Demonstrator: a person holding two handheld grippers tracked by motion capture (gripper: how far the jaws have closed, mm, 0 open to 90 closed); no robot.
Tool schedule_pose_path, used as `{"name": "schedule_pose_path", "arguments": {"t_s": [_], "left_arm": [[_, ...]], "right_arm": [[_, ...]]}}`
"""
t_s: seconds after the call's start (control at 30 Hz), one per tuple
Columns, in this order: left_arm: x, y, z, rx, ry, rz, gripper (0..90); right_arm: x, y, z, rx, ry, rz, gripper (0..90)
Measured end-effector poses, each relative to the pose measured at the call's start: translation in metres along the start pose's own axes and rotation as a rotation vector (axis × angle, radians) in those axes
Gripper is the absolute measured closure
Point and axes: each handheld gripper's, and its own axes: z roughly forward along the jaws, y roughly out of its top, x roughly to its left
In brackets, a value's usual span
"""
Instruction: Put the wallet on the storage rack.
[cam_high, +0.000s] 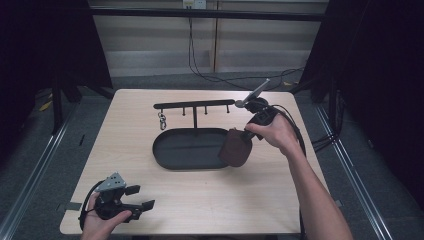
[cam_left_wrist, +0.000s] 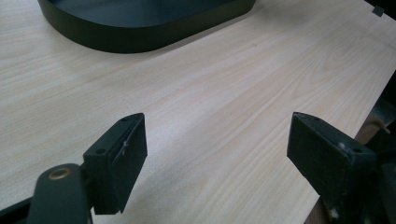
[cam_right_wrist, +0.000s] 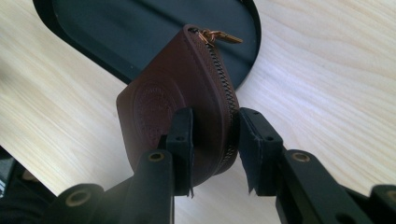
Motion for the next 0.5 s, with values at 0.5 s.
{"name": "schedule_pose_path", "arguments": {"t_s": [0.5], "left_arm": [[0.000, 0.000, 0.000, 0.001, 0.004, 0.000, 20.2]], "right_arm": [[0.001, 0.010, 0.021, -0.063, 0.051, 0.022, 66.7]]}}
